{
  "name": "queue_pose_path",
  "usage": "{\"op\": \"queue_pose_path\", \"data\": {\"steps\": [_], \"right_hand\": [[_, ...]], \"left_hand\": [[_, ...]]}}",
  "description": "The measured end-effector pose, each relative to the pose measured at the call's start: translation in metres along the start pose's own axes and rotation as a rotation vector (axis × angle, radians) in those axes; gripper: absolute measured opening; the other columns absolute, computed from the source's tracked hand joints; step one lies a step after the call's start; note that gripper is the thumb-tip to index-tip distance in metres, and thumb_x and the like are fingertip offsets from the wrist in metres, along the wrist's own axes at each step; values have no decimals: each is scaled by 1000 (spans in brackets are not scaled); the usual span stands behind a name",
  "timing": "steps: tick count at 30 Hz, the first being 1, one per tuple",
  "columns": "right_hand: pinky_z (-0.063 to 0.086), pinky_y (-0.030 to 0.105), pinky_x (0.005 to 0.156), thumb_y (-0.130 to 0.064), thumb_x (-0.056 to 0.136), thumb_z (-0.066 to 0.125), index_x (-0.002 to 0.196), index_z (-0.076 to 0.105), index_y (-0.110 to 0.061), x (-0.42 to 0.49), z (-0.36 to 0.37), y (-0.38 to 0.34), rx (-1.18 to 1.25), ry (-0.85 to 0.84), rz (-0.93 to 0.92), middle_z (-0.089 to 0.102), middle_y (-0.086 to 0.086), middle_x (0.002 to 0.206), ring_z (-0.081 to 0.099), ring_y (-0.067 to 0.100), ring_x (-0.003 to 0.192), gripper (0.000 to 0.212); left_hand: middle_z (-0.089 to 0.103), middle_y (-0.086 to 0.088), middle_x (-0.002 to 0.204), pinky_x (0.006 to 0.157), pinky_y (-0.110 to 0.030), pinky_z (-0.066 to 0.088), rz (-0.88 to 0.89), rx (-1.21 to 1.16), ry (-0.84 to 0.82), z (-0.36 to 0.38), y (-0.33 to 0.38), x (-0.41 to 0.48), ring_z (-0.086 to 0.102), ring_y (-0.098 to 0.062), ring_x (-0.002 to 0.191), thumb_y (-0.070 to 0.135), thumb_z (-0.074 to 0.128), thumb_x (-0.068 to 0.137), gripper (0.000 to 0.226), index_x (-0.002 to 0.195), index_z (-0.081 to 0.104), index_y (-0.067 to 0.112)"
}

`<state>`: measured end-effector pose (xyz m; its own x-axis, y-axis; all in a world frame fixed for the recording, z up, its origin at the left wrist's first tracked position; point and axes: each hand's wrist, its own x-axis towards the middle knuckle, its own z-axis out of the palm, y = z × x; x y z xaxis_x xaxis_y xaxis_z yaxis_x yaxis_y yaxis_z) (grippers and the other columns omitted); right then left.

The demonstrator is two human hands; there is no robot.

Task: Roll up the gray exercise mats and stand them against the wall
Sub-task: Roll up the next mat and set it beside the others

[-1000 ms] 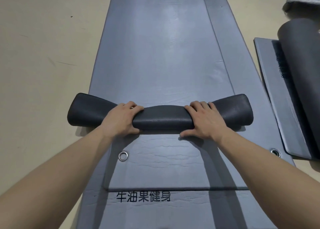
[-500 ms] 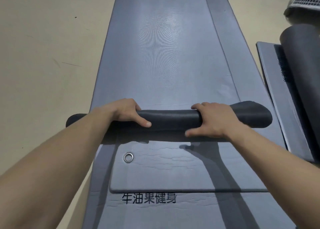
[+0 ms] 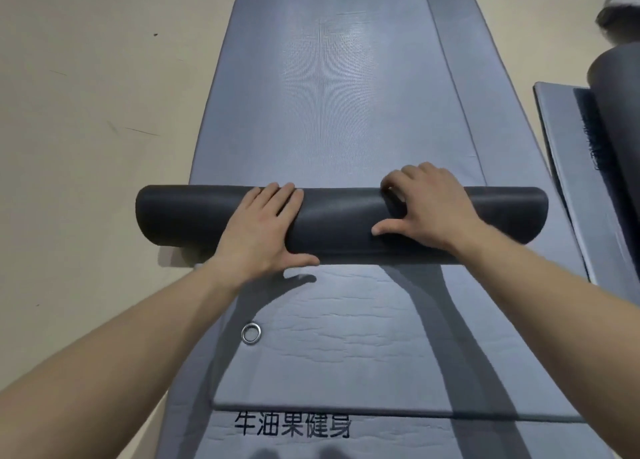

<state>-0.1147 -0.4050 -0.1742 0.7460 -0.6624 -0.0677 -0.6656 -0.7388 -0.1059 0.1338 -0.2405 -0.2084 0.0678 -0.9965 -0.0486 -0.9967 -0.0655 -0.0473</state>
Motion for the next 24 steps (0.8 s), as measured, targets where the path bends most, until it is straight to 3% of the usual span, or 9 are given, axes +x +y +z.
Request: {"op": "queue_pose_path", "data": {"steps": [2, 4, 6, 10, 14, 17, 18, 21, 24], "right_hand": [[33, 54, 113, -97, 54, 45, 150, 42, -15, -24, 23, -6, -206, 60, -48, 49, 14, 148, 46, 36, 134, 126], [21, 58, 121, -98, 43, 60, 158, 23, -13, -23, 35, -8, -261, -52, -12, 35, 14, 156, 34, 35, 144, 147], [21, 54, 121, -87, 45, 77, 156, 20, -19, -6, 35, -9, -232, -117, 36, 37, 8, 152, 36, 30, 141, 142], [34, 46, 114, -71, 54, 82, 152, 29, -27, 21, 20, -8, -151, -190, 19, 50, 2, 142, 50, 27, 129, 119], [52, 43, 92, -59, 57, 86, 141, 45, -31, 32, -11, -12, 9, -446, 16, 58, -5, 114, 58, 23, 102, 98], [52, 40, 90, -60, 57, 88, 140, 46, -32, 17, -17, -18, 92, -599, 35, 60, -7, 118, 59, 22, 103, 97], [50, 41, 93, -62, 56, 85, 144, 43, -32, 6, -12, -22, 81, -570, 41, 60, -5, 126, 58, 22, 109, 102], [37, 48, 110, -61, 60, 79, 151, 35, -27, -32, 14, -39, -81, -215, 35, 51, 0, 141, 52, 27, 125, 106], [39, 48, 104, -54, 66, 79, 145, 40, -27, -35, 25, -50, -159, -75, 60, 57, 1, 133, 57, 28, 118, 92]], "left_hand": [[29, -6, 167, 128, -48, 15, 6, 10, -157, -6, -6, 20, 26, -28, 154, 99, 40, 66, 128, 162, 22, 16], [29, -2, 167, 127, -49, 14, 7, 16, -202, -6, -4, 35, 25, -27, 154, 98, 53, 61, 132, 161, 20, 19], [30, -3, 164, 125, -56, 16, -38, 46, -198, -6, 2, 39, 24, -33, 152, 92, 65, 59, 132, 159, 18, 20], [24, -9, 161, 116, -67, 22, -77, 157, -150, -2, 12, 29, 26, -42, 147, 81, 75, 62, 133, 159, 2, 28], [45, -2, 146, 107, -55, 40, -30, 27, -216, -17, -2, 27, 52, -29, 126, 68, 77, 63, 111, 153, 21, 35], [52, 5, 134, 91, -42, 52, 16, -59, -377, -31, -6, 19, 61, -25, 110, 68, 76, 58, 107, 150, 28, 41], [53, 6, 131, 90, -41, 54, 21, -78, -419, -33, -7, 18, 61, -24, 108, 68, 77, 57, 106, 148, 30, 43], [56, 8, 124, 95, -43, 52, 15, -166, -533, -42, -9, 27, 58, -21, 108, 65, 83, 59, 103, 147, 36, 43], [58, 11, 131, 100, -44, 49, -16, -279, -593, -45, -16, 38, 56, -20, 114, 66, 87, 57, 106, 148, 38, 42]]}}
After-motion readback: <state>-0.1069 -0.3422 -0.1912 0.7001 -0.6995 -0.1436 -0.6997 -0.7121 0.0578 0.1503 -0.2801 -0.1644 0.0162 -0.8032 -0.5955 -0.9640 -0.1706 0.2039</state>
